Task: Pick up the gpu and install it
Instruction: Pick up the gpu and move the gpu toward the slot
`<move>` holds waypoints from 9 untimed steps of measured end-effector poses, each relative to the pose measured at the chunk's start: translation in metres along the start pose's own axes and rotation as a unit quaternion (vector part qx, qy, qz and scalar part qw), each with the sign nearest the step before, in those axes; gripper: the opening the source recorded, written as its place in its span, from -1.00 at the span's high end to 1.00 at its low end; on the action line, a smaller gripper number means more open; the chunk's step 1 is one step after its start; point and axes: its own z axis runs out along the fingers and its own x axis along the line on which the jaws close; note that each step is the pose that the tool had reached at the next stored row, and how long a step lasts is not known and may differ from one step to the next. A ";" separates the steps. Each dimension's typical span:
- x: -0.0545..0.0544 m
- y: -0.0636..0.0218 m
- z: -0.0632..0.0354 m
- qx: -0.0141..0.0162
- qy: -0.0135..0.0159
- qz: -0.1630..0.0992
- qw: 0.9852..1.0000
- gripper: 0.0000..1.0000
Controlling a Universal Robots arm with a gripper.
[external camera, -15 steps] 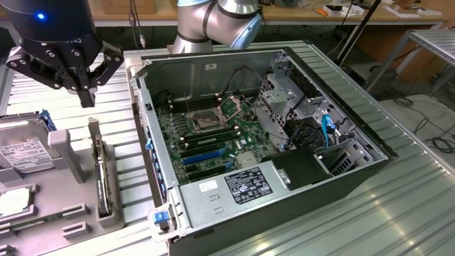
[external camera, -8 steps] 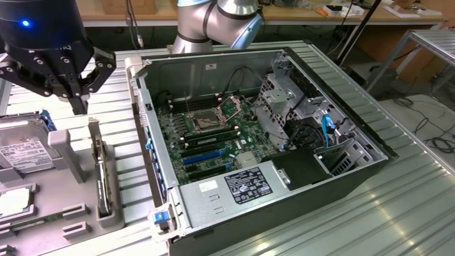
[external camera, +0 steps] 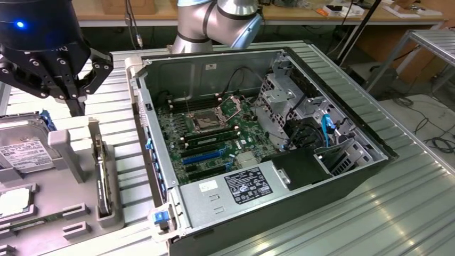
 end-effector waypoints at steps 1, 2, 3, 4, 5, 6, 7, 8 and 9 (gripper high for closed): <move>0.000 0.0000 0.0000 0.000 0.000 0.000 1.000 0.79; 0.000 0.0000 0.0000 0.000 0.000 0.000 1.000 0.79; 0.000 0.0000 0.0000 0.000 0.000 0.000 1.000 0.79; 0.000 0.0000 0.0000 0.000 0.000 0.000 1.000 0.79; 0.000 0.0000 0.0000 0.000 0.000 0.000 1.000 0.79; 0.000 0.0000 0.0000 0.000 0.000 0.000 1.000 0.79; 0.000 0.0000 0.0000 0.000 0.000 0.000 1.000 0.79; 0.000 0.0000 0.0000 0.000 0.000 0.000 1.000 0.77; 0.000 0.0000 0.0000 0.000 0.000 0.000 1.000 0.77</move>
